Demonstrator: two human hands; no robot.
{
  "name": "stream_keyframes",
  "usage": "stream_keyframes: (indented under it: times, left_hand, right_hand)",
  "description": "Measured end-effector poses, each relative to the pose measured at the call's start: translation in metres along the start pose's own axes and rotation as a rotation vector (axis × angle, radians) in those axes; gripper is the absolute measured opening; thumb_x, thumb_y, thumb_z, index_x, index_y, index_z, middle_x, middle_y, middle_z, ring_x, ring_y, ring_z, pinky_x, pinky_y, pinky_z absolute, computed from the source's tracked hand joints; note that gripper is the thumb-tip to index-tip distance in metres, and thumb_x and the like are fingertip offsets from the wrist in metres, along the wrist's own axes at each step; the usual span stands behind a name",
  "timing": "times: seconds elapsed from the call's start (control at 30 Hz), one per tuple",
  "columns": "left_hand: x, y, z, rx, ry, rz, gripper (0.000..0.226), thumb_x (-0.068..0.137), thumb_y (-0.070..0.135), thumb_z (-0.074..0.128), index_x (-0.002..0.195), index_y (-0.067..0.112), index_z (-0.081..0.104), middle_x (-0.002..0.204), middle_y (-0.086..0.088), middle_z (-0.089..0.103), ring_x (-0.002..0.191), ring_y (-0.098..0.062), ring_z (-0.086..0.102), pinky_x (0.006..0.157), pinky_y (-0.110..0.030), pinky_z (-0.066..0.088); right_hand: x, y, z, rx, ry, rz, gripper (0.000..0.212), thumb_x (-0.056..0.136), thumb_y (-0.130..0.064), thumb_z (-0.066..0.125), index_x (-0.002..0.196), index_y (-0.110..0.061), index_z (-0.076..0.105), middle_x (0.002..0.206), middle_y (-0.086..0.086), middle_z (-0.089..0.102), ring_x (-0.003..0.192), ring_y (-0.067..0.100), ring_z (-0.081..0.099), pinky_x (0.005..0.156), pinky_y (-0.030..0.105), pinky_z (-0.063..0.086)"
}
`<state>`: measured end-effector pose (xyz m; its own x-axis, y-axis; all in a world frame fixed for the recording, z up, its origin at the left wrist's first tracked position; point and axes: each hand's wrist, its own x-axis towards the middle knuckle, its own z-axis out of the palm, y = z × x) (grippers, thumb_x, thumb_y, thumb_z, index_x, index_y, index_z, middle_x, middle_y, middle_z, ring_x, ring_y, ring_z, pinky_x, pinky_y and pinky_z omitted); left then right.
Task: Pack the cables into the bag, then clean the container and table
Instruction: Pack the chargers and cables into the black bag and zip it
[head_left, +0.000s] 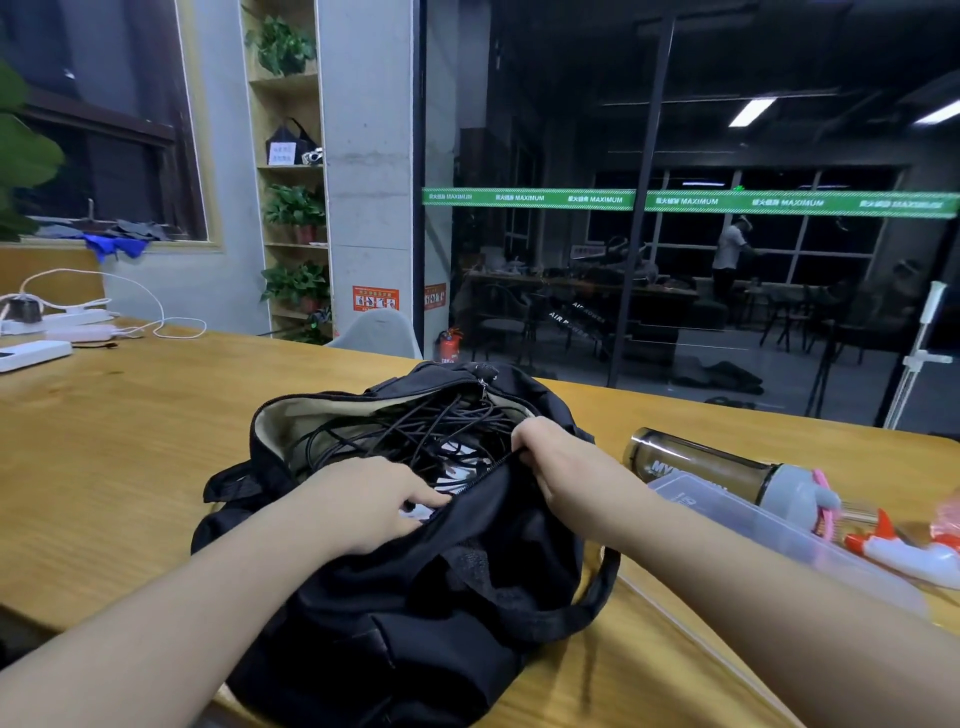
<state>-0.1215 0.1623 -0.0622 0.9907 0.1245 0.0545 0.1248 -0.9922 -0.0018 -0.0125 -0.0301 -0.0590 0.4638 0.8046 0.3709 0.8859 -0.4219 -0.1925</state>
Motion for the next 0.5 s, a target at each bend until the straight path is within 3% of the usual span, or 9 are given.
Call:
stream_keyframes:
  times: [0.07,0.13,0.23,0.3,0.33,0.4,0.5]
  left_hand:
    - [-0.001,-0.001,-0.002,0.041,-0.019,-0.041,0.033,0.09,0.037,0.046,0.113,0.06,0.051,0.101,0.013,0.065,0.09,-0.015,0.058,0.062,-0.026,0.038]
    - [-0.003,0.001,-0.005,0.097,-0.03,-0.094,0.029,0.089,0.035,0.045,0.108,0.053,0.057,0.103,0.011,0.065,0.091,-0.018,0.058,0.063,-0.026,0.037]
    - [-0.006,0.006,-0.008,0.146,-0.026,-0.119,0.022,0.088,0.027,0.044,0.082,0.038,0.063,0.084,0.008,0.062,0.075,-0.019,0.052,0.063,-0.026,0.037]
    - [-0.008,0.007,-0.008,0.084,-0.051,-0.082,0.026,0.084,0.016,0.045,0.06,0.026,0.049,0.068,0.006,0.053,0.063,-0.015,0.046,0.058,-0.027,0.037]
    - [-0.009,0.006,-0.008,0.029,-0.062,-0.056,0.026,0.083,0.011,0.045,0.059,0.022,0.045,0.066,0.004,0.052,0.061,-0.014,0.045,0.057,-0.027,0.037]
    - [-0.009,-0.002,-0.007,-0.023,-0.014,0.029,0.019,0.082,0.008,0.047,0.067,0.016,0.054,0.078,-0.001,0.057,0.07,-0.016,0.049,0.061,-0.026,0.039]
    - [-0.002,-0.019,0.0,-0.047,0.217,0.08,0.021,0.089,0.026,0.052,0.105,0.023,0.066,0.112,0.001,0.053,0.105,-0.018,0.047,0.092,-0.034,0.042]
  right_hand:
    - [0.001,-0.001,-0.001,0.003,0.077,-0.026,0.021,0.094,-0.004,0.033,0.105,-0.021,0.041,0.094,-0.01,0.036,0.072,0.012,0.032,0.064,0.028,0.026]
    - [0.004,-0.002,-0.003,0.032,0.174,-0.041,0.02,0.096,-0.005,0.035,0.105,-0.021,0.043,0.098,-0.012,0.036,0.071,0.01,0.033,0.064,0.025,0.025]
    - [0.011,-0.007,-0.008,0.146,0.309,-0.074,0.017,0.097,-0.008,0.036,0.108,-0.018,0.045,0.102,-0.009,0.042,0.077,0.014,0.042,0.069,0.029,0.034]
    - [0.015,-0.013,-0.008,0.219,0.389,-0.138,0.019,0.093,-0.009,0.035,0.107,-0.018,0.045,0.104,-0.003,0.05,0.084,0.02,0.049,0.075,0.034,0.043]
    - [0.016,-0.016,-0.008,0.25,0.411,-0.159,0.021,0.091,-0.008,0.035,0.106,-0.019,0.044,0.103,0.0,0.053,0.087,0.021,0.051,0.077,0.034,0.044]
    - [0.018,-0.02,-0.004,0.305,0.425,-0.187,0.025,0.091,-0.003,0.036,0.107,-0.02,0.044,0.103,0.001,0.055,0.092,0.017,0.053,0.081,0.026,0.043]
    - [0.018,-0.019,0.0,0.345,0.463,-0.204,0.026,0.092,-0.001,0.037,0.106,-0.022,0.044,0.107,0.002,0.055,0.093,0.011,0.051,0.08,0.011,0.038]
